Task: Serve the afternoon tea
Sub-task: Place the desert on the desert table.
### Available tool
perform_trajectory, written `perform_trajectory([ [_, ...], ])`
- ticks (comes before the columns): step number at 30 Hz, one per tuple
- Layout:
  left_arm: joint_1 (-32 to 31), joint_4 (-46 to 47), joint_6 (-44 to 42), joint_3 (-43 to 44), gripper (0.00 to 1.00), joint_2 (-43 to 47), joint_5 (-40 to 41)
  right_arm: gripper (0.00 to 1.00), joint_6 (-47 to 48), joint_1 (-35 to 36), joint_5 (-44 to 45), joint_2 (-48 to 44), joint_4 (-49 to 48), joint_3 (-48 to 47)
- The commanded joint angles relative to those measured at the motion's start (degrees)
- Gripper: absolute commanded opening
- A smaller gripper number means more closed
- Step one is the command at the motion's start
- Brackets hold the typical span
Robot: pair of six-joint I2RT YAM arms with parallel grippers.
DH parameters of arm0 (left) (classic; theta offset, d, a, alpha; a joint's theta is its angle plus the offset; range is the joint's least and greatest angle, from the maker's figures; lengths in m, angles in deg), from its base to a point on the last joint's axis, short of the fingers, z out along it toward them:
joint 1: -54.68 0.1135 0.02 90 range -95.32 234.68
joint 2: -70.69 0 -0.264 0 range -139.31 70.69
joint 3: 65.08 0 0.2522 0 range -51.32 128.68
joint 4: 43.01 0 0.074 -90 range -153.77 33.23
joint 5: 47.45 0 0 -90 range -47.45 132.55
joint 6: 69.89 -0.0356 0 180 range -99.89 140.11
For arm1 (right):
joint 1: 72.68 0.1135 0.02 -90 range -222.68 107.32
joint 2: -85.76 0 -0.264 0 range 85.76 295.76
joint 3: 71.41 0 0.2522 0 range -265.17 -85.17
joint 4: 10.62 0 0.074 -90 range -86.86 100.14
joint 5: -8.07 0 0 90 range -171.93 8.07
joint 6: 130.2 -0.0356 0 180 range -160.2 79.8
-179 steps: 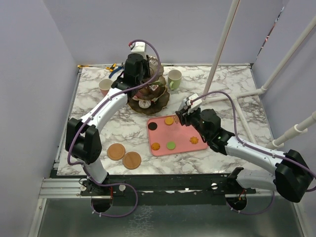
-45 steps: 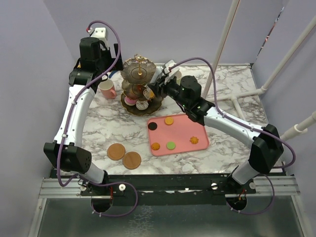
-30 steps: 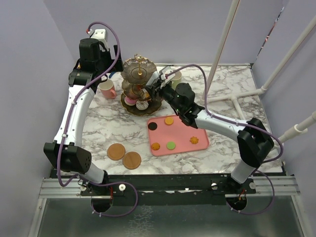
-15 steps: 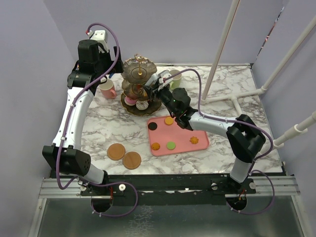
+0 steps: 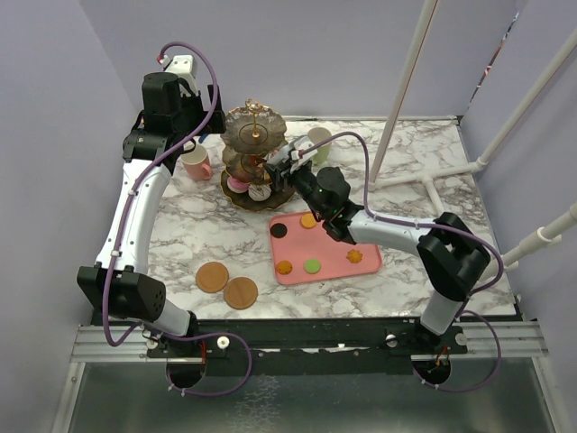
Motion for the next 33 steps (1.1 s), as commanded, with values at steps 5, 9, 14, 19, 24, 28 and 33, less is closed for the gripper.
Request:
perform_trajectory([
  [5,0.2,0.6,0.4,-0.6,0.99,2.7,-2.3,0.50,0.4,0.9,-1.7,-5.3,-3.9,2.0],
  [9,0.2,0.8,0.7,0.0,0.99,2.7,-2.2,0.51,0.6,0.9,-2.3,-5.6,-2.7,1.0],
  [14,0.2,1.0,0.4,-0.1,0.99,3.2,-1.8,0.50,0.8,0.9,-2.8,-5.7,-1.6,0.7],
  [19,0.2,0.9,0.2,0.1,0.99,3.3,-2.4,0.48,1.0,1.0,-2.6,-8.8,-0.6,1.8],
  [24,0.2,0.9,0.1,0.2,0.99,3.2,-3.3,0.47,0.3,1.0,-2.8,-15.3,3.4,5.6],
  [28,0.2,0.8,-0.2,-0.6,0.99,3.3,-4.9,0.47,-0.8,1.1,-2.4,-21.3,7.5,11.2],
  [33,0.2,0.9,0.1,-1.9,0.99,3.3,-8.2,0.47,-1.7,1.1,0.4,-28.8,11.0,19.6],
])
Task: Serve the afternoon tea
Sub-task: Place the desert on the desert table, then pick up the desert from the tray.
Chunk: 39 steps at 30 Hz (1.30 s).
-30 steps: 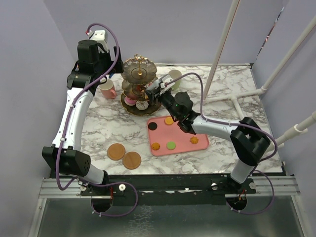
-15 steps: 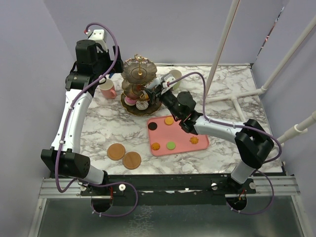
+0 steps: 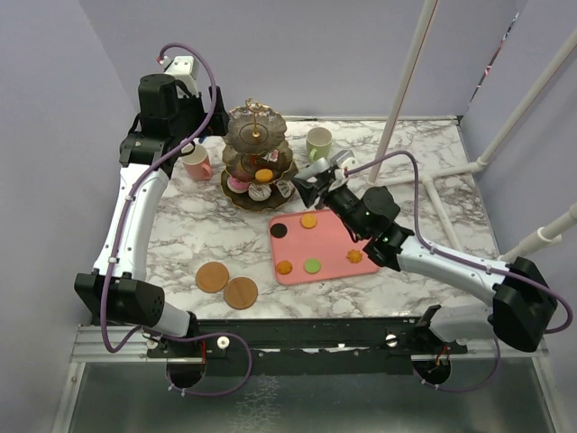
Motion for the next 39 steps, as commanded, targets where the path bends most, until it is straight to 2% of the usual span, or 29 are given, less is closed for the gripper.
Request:
perform_trajectory([
  [1,0.2,0.6,-0.1,-1.3,0.99,1.3,-5.2,0.47,-1.4,0.4,2.8,-4.9,4.8,6.8],
  [6,0.1,0.6,-0.7,-0.3,0.99,-0.3,-12.0,0.47,-2.9,0.4,4.8,-7.3,6.1,11.7],
  [10,0.0,0.6,-0.3,0.4,0.99,-1.0,-14.2,0.47,-3.9,0.3,7.0,-6.6,6.0,13.5],
  [27,0.0,0.6,-1.6,-1.0,0.99,0.9,-12.6,0.48,-1.4,0.0,11.6,7.2,-3.4,11.4],
  [39,0.0,0.6,-1.7,-0.7,0.99,1.1,-13.2,0.51,-0.6,-0.4,14.6,11.5,-5.8,11.8],
])
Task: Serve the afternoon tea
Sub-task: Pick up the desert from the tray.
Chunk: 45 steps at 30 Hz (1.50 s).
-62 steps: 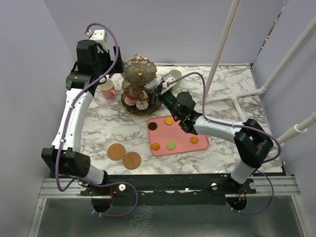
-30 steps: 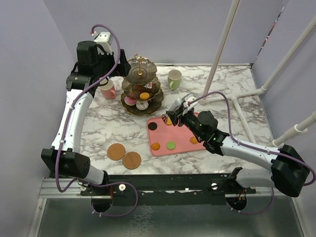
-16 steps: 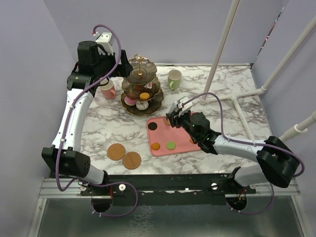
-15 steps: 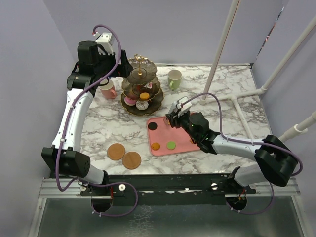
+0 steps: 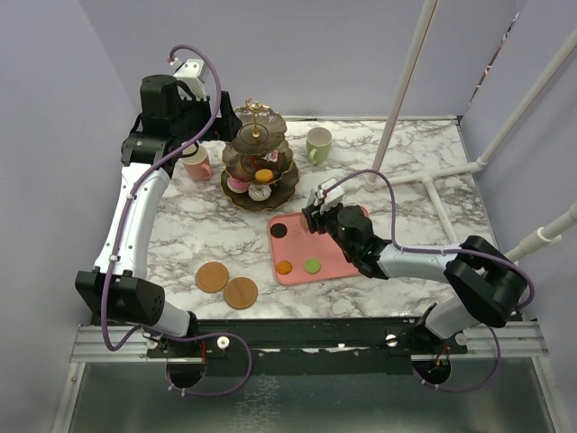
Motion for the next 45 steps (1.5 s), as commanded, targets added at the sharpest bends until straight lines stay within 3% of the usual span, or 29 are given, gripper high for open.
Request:
perform_trajectory([
  [1,0.0,0.6,-0.5,0.0,0.99,1.4,-1.1,0.51,0.8,-0.5,2.4,2.3,-4.3,-1.6],
  [10,0.0,0.6,-0.4,0.9,0.99,1.1,-0.3,0.47,0.9,-1.4,-0.1,5.0,-5.5,-2.8],
  [19,0.1,0.7,-0.7,2.3,0.99,-0.3,1.0,0.13,3.0,-1.4,-3.2,1.3,-3.4,-2.7],
  [26,0.0,0.8,-1.0,2.0,0.99,-1.0,0.3,0.02,5.1,-1.4,-7.1,-5.1,1.2,-5.8],
  [34,0.0,1.3,-0.5,1.4,0.99,-0.6,0.8,0.01,4.8,0.1,-12.5,-5.0,3.1,-15.9],
  [45,0.0,1.3,-1.3,1.3,0.99,0.7,2.8,0.01,5.0,3.7,-15.9,7.8,0.1,-30.4],
])
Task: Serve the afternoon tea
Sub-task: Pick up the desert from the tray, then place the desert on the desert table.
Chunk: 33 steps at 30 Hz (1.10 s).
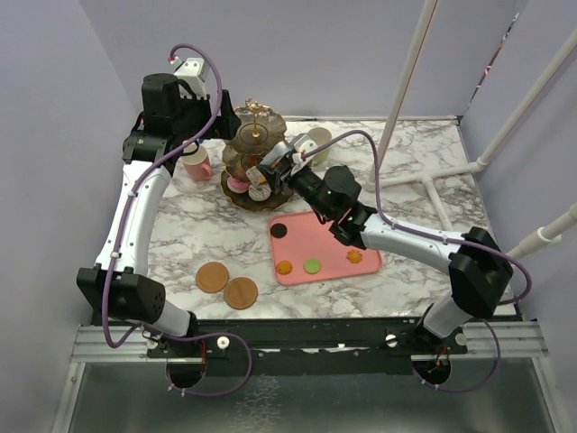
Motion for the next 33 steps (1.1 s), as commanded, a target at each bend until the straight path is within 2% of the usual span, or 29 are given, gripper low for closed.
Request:
perform_trajectory([
  [1,0.0,0.8,-1.1,0.7,0.99,1.7,1.3,0.01,0.5,1.4,-2.4,5.1,-2.9,-4.2],
  [5,0.0,0.9,-1.5,0.7,0.99,2.0,1.3,0.02,1.3,1.9,-1.5,8.4,-6.6,-5.4],
  [12,0.0,0.8,-2.3,-0.2,0.99,3.0,1.3,0.04,2.8,2.2,6.2,14.6,-19.8,-5.7],
  [19,0.1,0.2,-3.0,-0.7,0.99,3.4,1.9,0.05,2.5,2.2,7.8,17.7,-23.1,-7.5],
  [24,0.1,0.2,-3.2,-1.4,0.99,3.7,1.9,0.11,2.5,2.2,9.9,20.8,-25.5,-8.5],
  [33,0.0,-0.3,-3.6,-1.6,0.99,4.1,1.9,0.29,2.1,2.3,13.4,24.1,-27.4,-8.5],
])
